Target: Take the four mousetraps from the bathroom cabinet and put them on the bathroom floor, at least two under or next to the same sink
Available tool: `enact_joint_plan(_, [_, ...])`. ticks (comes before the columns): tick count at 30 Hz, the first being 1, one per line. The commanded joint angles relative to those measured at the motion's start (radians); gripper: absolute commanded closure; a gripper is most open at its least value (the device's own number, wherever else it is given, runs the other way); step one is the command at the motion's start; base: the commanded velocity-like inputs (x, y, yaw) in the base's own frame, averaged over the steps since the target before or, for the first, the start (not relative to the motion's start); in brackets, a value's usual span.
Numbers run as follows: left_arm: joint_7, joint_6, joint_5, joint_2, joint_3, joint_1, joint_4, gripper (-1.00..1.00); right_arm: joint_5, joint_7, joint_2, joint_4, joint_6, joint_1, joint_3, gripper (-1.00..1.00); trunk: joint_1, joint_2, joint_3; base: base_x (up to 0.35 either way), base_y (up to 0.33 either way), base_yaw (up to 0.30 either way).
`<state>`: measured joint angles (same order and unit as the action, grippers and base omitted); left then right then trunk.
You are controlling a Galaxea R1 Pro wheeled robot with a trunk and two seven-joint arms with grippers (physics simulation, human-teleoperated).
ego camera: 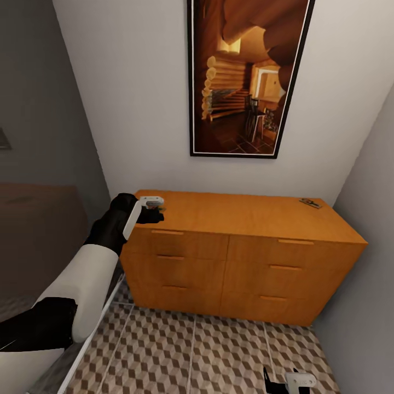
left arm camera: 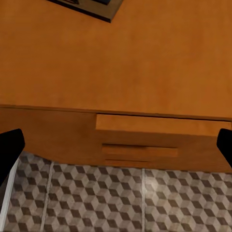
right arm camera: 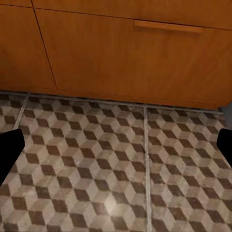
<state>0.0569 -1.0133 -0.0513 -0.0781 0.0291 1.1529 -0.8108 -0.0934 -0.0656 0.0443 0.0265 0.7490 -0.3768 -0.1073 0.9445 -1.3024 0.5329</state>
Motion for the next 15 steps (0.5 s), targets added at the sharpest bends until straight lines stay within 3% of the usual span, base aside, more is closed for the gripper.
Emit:
enact_joint_plan(1, [0.006, -0.004, -0.005, 0.000, 0.002, 0.001, -0.001, -1.00, -0.009, -0.002, 0.000, 0.000, 0.003, -0.001, -0.009, -1.00, 0.000, -0.001, 0.001, 0.000, 0.000, 0.033])
enact_joint_plan(15, [0.006, -0.004, -0.005, 0.001, 0.001, 0.001, -0.001, -1.00, -0.009, 0.002, 0.004, -0.003, 0.009, -0.001, -0.009, -1.00, 0.000, -0.001, 0.001, 0.000, 0.000, 0.009])
